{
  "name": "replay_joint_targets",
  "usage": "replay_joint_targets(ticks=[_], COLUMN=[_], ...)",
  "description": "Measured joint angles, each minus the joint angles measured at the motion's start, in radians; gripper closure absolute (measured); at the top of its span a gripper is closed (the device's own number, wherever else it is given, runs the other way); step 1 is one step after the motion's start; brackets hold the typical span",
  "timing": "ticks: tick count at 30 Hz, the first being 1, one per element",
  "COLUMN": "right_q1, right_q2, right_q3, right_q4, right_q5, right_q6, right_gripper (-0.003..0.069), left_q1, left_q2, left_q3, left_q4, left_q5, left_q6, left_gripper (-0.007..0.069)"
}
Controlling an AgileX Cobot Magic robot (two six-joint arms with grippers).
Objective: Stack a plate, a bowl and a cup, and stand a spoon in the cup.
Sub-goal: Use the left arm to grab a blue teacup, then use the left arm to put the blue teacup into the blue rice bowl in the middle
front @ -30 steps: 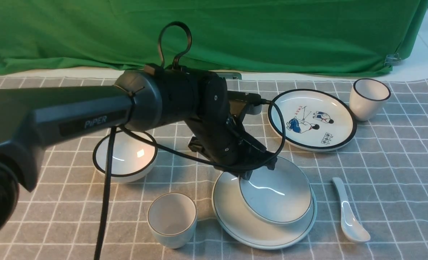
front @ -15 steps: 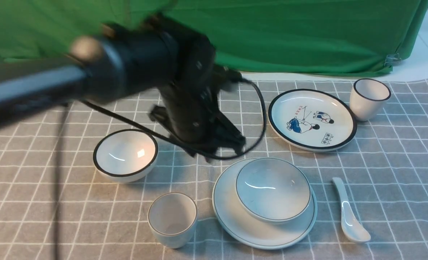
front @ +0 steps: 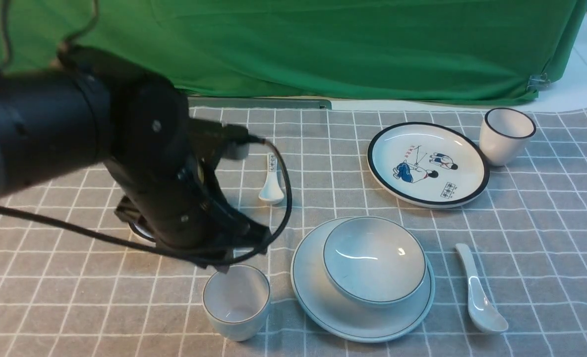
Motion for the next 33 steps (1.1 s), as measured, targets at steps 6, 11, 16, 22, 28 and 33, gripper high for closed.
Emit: replay_joint_targets(ticks=[6, 11, 16, 22, 28, 33], right_q1=[0.0, 0.0, 0.0, 0.0, 0.0, 0.0], right_q2=[0.0, 0.0, 0.0, 0.0, 0.0, 0.0], right_q3=[0.0, 0.0, 0.0, 0.0, 0.0, 0.0], right_q4=[0.014, 0.026, 0.027, 0.029, 0.03, 0.03], right_q5=[-0.004, -0.004, -0.004, -0.004, -0.004, -0.004], right_q6=[0.0, 0.0, 0.0, 0.0, 0.0, 0.0], right_gripper=[0.0634, 0.063, 0.0625, 0.0619, 0.0611, 0.0603], left_q1=[0.0, 0.0, 0.0, -0.001, -0.069, -0.13], left_q2=[0.091, 0.156, 0.153, 0.158, 0.328, 0.473], left_q3=[0.016, 0.017, -0.096, -0.379, -0.542, -0.598], left_q4=[-0.008, -0.022, -0.053, -0.095, -0.18, -0.159], left_q5=[-0.032, -0.036, -0.006, 0.04, 0.063, 0.073], left_q6=[0.002, 0.002, 0.051, 0.067, 0.107, 0.104], left_gripper=[0.0172, 0.0207, 0.0568, 0.0592, 0.0592, 0.0592])
